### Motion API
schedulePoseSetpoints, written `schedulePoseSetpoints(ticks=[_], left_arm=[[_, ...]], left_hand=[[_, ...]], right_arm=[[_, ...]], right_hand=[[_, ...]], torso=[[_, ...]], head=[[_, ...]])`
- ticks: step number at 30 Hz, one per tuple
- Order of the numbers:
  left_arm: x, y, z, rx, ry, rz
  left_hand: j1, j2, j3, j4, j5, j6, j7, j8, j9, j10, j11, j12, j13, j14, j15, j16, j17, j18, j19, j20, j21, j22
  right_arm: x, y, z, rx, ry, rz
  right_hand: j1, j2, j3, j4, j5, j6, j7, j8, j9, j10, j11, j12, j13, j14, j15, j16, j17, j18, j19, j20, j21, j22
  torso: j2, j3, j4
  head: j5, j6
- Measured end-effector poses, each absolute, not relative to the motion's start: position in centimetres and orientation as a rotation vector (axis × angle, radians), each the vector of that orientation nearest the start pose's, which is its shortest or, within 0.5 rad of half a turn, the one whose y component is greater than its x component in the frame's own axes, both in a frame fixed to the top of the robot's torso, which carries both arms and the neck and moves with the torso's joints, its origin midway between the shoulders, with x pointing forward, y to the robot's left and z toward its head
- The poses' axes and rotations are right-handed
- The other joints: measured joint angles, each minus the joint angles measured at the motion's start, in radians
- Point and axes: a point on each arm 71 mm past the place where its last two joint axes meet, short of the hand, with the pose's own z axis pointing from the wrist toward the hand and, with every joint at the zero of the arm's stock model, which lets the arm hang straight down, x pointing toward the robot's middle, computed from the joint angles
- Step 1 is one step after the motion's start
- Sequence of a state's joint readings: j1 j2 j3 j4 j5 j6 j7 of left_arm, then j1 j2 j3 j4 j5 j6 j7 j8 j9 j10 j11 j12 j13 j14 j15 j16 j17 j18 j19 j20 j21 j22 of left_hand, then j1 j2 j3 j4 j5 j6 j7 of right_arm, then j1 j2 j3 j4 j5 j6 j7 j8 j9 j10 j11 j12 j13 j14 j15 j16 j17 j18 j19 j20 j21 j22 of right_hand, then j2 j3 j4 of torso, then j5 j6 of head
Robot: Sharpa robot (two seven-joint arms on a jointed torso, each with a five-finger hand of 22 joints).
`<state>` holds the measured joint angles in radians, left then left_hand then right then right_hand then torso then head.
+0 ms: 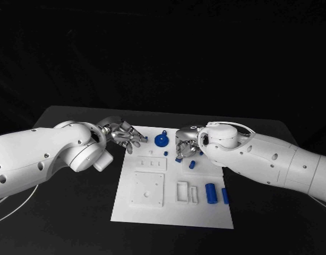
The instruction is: Assemble the parts on the task board
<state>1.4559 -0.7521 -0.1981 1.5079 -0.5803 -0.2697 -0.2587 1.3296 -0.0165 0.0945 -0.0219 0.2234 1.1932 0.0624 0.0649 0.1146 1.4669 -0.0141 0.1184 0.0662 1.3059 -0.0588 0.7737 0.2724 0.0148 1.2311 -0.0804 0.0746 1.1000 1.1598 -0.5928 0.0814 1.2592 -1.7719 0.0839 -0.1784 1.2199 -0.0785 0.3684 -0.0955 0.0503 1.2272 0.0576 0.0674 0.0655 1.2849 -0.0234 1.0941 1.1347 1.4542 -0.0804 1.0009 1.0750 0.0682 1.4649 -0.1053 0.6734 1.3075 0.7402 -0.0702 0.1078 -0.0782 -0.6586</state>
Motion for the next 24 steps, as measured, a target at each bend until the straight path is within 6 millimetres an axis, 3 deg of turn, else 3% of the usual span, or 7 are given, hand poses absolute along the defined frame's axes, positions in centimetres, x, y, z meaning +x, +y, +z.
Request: schedulePoseSetpoints(ticks=[9,15,18,22,24], left_arm=[[50.93,17.62,-14.23,-0.590,1.955,-0.888],[50.93,17.75,-14.24,-0.594,1.955,-0.886],[50.93,17.80,-14.25,-0.595,1.955,-0.885],[50.94,17.86,-14.26,-0.598,1.955,-0.885],[50.94,17.90,-14.27,-0.600,1.955,-0.884]], left_hand=[[0.000,0.000,-0.003,0.003,0.000,0.000,0.000,0.000,0.000,0.000,0.000,0.000,0.000,0.000,0.000,-0.004,0.001,0.000,0.000,0.000,0.000,-0.002],[0.000,0.000,0.000,0.006,0.000,0.000,0.000,0.000,0.000,0.000,0.000,0.000,0.000,0.000,0.000,-0.004,0.002,0.000,0.000,0.000,0.000,-0.002],[0.000,0.000,0.000,0.006,0.000,0.000,0.000,0.000,0.000,0.000,0.000,0.000,0.000,0.000,0.000,-0.004,0.002,0.000,0.000,0.000,0.000,-0.003],[0.000,0.000,0.000,0.006,0.000,-0.002,0.002,0.000,0.000,0.000,0.000,0.000,0.000,0.000,0.000,-0.004,0.002,0.000,0.000,0.000,0.000,-0.004],[0.000,0.000,0.000,0.006,0.000,-0.004,0.004,0.000,0.000,0.000,0.000,0.000,0.000,0.000,0.000,-0.004,0.002,0.000,0.000,0.000,0.000,-0.004]], right_arm=[[52.84,-14.54,-20.10,-0.461,1.861,0.358],[52.68,-14.69,-19.87,-0.442,1.841,0.351],[52.65,-14.85,-19.73,-0.430,1.826,0.352],[52.54,-15.22,-19.46,-0.407,1.796,0.368],[52.42,-15.41,-19.32,-0.402,1.785,0.380]], right_hand=[[-0.010,-0.025,-0.011,0.031,0.000,0.000,0.000,0.000,0.000,-0.001,-0.001,-0.004,0.001,0.003,-0.003,0.000,0.000,0.000,0.000,0.000,0.000,0.000],[-0.043,-0.067,-0.055,0.079,0.000,-0.010,-0.002,0.000,0.000,-0.004,-0.004,-0.010,-0.005,0.003,-0.003,0.000,0.002,0.000,0.000,0.000,0.006,0.000],[-0.021,-0.084,-0.086,0.120,0.000,-0.024,0.002,0.000,0.000,-0.006,-0.005,-0.010,-0.005,0.001,-0.005,0.000,0.006,0.000,0.002,-0.002,0.006,0.000],[0.018,-0.090,-0.080,0.113,0.000,-0.086,0.019,-0.004,-0.003,0.000,0.000,-0.004,0.004,0.001,-0.005,0.017,0.017,0.000,0.002,-0.002,0.027,0.000],[0.060,-0.086,-0.054,0.072,0.009,-0.090,0.024,-0.004,-0.003,0.005,0.005,0.010,0.015,0.001,-0.005,0.025,0.025,0.000,0.002,-0.002,0.040,0.000]], torso=[[0.000,-0.0002,0.0001],[0.000,-0.0001,0.0001],[0.000,0.0000,0.0001],[0.000,0.0000,0.0001],[0.000,0.0000,0.0001]], head=[[-0.001,0.000],[-0.002,0.000],[-0.002,0.001],[-0.002,0.001],[-0.003,0.002]])
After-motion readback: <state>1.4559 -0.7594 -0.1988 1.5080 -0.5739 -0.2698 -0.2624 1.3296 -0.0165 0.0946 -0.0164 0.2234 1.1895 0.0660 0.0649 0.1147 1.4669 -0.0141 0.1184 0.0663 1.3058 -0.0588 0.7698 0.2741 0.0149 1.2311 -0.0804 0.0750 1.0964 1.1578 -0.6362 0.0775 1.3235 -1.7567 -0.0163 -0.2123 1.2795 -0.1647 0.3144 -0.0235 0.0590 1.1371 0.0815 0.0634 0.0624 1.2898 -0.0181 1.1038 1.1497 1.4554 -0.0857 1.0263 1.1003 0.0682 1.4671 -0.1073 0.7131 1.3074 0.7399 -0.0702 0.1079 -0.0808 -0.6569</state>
